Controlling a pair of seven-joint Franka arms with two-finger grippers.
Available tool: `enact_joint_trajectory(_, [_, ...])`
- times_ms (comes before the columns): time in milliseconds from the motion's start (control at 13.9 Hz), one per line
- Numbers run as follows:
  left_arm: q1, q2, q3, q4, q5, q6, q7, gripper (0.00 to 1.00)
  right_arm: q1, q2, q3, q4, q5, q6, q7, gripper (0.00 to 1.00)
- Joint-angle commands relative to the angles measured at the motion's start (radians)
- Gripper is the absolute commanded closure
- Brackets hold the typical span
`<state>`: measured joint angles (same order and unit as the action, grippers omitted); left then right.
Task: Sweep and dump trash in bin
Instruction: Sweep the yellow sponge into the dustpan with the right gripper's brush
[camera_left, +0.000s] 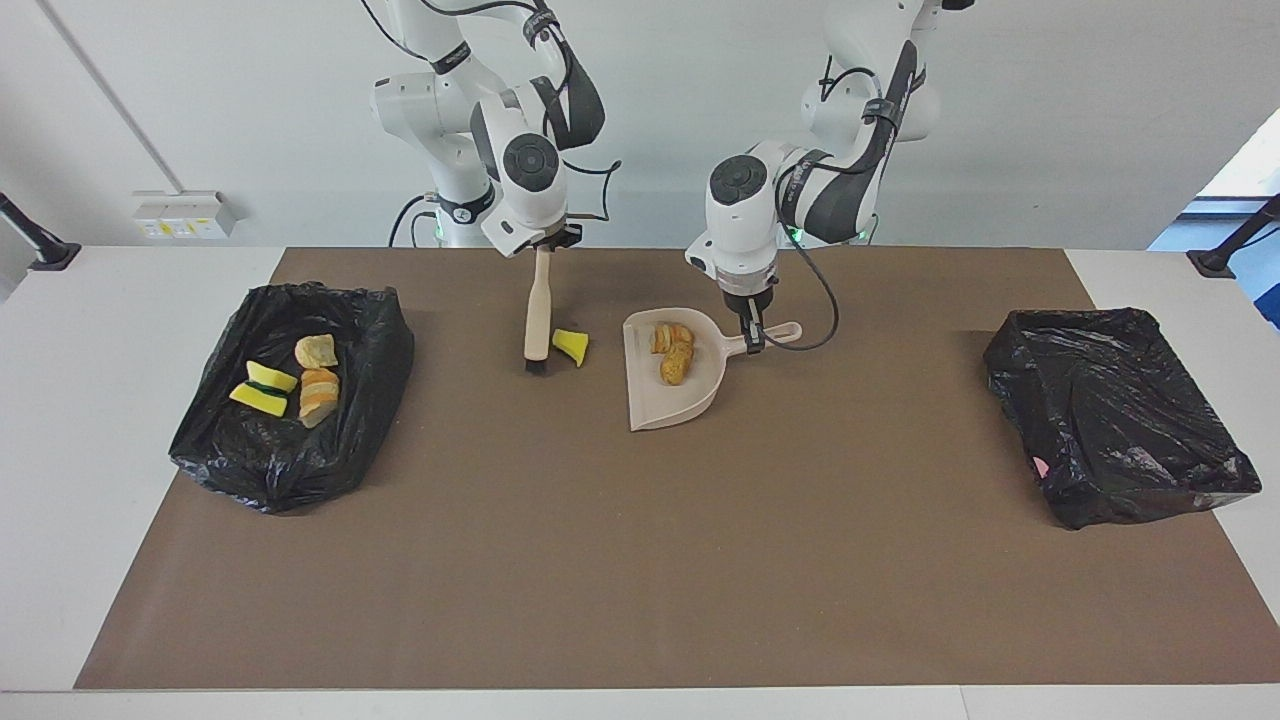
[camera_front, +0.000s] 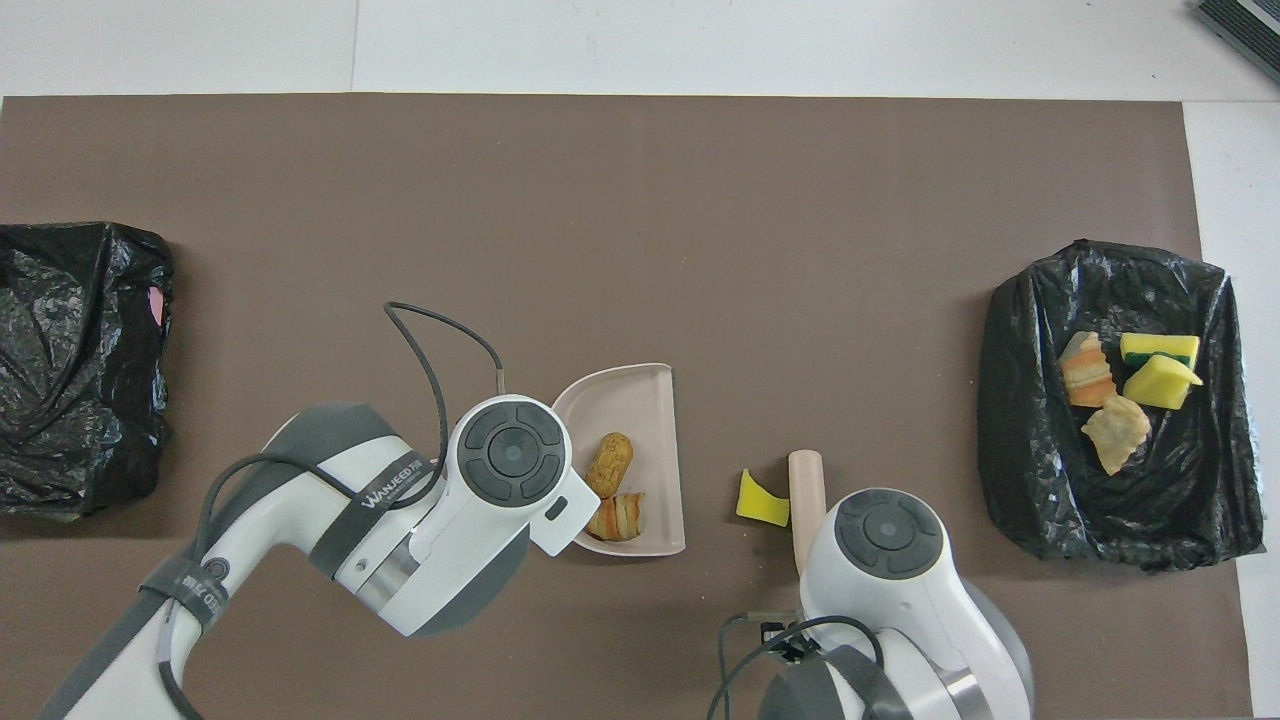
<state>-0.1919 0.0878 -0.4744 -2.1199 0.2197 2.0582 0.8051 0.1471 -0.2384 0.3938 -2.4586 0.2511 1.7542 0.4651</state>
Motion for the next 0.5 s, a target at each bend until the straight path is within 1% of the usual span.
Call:
enact_joint_trajectory(0, [-0.003,-0.033,0.005,-0.041,0.021,0.027,-0.001,1.00,0.028,0.027,0.004,-0.019,0.033,0.062,0.035,1.00])
enact_joint_trajectory(144, [0.000,-0.033,0.005,-0.041,0.021,0.028,-0.001,1.00,0.037,0.040,0.004,-0.017,0.077,0.096,0.037,1.00])
enact_joint_trajectory(288, [0.000,-0.031,0.005,-0.041,0.021,0.028,-0.001,1.00,0.086,0.094,0.004,-0.011,0.128,0.167,0.041,1.00])
enact_joint_trajectory(432, [0.002,-0.030,0.005,-0.041,0.020,0.030,-0.001,1.00,0.129,0.145,0.004,0.010,0.210,0.243,0.050,1.00])
